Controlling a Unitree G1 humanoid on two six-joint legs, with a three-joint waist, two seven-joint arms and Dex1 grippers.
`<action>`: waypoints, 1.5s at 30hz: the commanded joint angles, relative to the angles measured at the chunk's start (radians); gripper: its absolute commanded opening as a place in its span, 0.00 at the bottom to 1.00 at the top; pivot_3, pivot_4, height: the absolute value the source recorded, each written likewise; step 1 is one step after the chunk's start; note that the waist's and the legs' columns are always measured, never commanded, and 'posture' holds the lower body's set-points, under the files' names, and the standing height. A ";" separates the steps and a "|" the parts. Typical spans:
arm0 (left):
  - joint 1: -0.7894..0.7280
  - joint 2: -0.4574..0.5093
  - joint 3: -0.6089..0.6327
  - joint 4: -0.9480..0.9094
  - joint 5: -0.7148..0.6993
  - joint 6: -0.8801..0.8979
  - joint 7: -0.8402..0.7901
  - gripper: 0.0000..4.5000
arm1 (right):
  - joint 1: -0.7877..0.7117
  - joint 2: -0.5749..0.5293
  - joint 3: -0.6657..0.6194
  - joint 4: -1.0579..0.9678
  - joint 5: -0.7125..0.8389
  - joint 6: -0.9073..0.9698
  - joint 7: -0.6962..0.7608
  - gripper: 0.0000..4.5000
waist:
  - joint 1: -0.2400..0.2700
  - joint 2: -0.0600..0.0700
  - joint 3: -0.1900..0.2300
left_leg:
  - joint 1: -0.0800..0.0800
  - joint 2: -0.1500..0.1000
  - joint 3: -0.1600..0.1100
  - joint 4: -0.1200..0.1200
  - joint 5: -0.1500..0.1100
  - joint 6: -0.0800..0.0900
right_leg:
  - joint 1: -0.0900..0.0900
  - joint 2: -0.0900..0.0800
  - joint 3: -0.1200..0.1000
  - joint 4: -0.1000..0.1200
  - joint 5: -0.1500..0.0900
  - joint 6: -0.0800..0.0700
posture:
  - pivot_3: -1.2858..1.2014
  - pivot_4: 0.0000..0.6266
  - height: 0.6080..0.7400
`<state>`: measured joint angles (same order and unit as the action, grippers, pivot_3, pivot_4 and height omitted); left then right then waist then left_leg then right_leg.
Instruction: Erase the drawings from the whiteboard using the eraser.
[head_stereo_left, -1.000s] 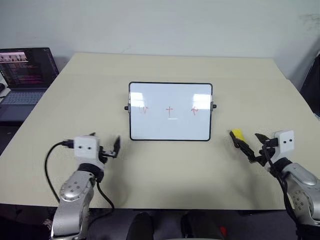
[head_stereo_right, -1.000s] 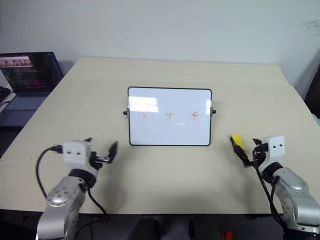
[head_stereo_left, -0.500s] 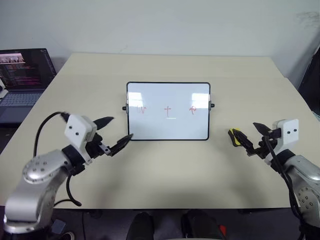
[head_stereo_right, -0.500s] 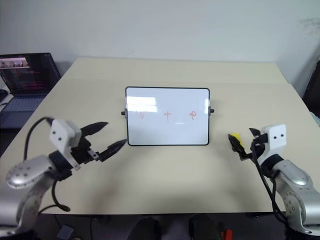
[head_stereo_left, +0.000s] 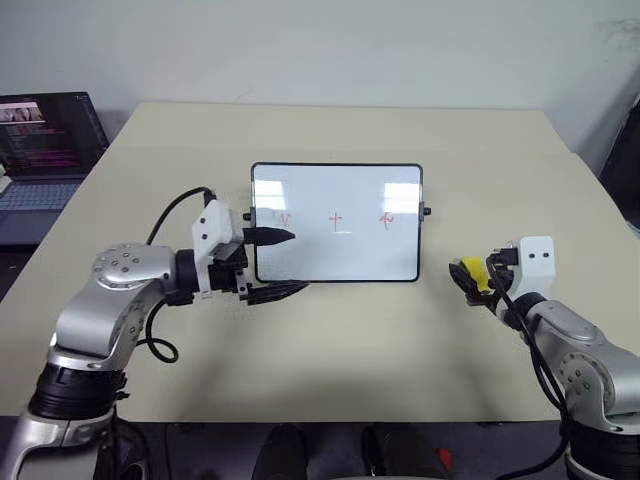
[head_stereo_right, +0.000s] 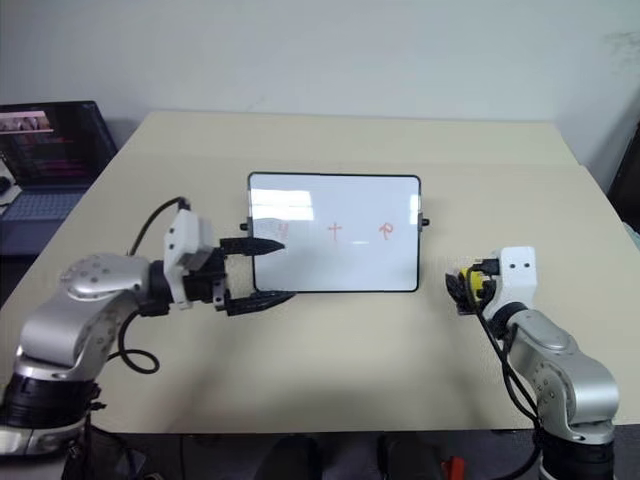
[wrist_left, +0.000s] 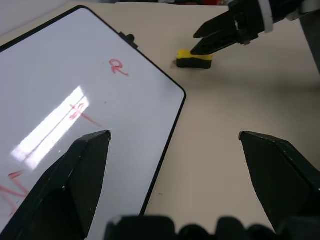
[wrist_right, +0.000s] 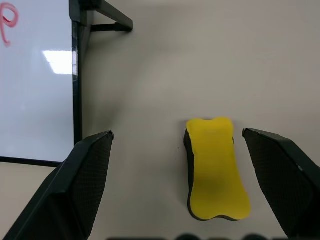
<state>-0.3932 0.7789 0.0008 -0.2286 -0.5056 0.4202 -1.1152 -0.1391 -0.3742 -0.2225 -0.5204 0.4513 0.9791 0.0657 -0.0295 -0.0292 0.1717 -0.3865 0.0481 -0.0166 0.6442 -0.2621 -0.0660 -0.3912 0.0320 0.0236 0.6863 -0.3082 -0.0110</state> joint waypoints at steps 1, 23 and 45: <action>-0.030 -0.017 -0.014 0.005 0.014 -0.032 -0.011 1.00 | -0.007 0.023 0.021 0.025 -0.058 -0.077 -0.021 1.00 | 0.000 0.000 0.000 | 0.000 0.000 0.000 0.000 0.000 0.000 | 0.000 0.000 0.000 0.000 0.000 0.000 | 0.52 0.24 1.00; -0.016 -0.008 -0.013 -0.019 0.028 -0.033 -0.027 1.00 | -0.051 0.030 0.033 0.207 -0.145 -0.207 0.062 1.00 | -0.001 0.000 0.000 | 0.001 0.000 0.000 0.001 0.000 0.000 | 0.000 0.000 0.000 0.002 0.001 -0.001 | 0.52 0.24 1.00; 0.083 -0.008 0.024 -0.082 0.011 0.012 0.028 1.00 | -0.029 0.023 0.023 0.169 -0.163 -0.210 0.091 0.23 | -0.002 0.000 0.000 | 0.001 0.000 0.000 0.001 0.000 0.000 | 0.000 0.000 0.000 0.002 0.001 -0.002 | 0.52 0.24 1.00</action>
<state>-0.3188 0.7598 -0.0158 -0.2600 -0.4720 0.4242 -1.1039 -0.1719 -0.3380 -0.1752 -0.2846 0.2774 0.7771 0.1465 -0.0313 -0.0290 0.1717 -0.3858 0.0486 -0.0167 0.6447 -0.2621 -0.0660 -0.3913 0.0320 0.0240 0.6883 -0.3071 -0.0129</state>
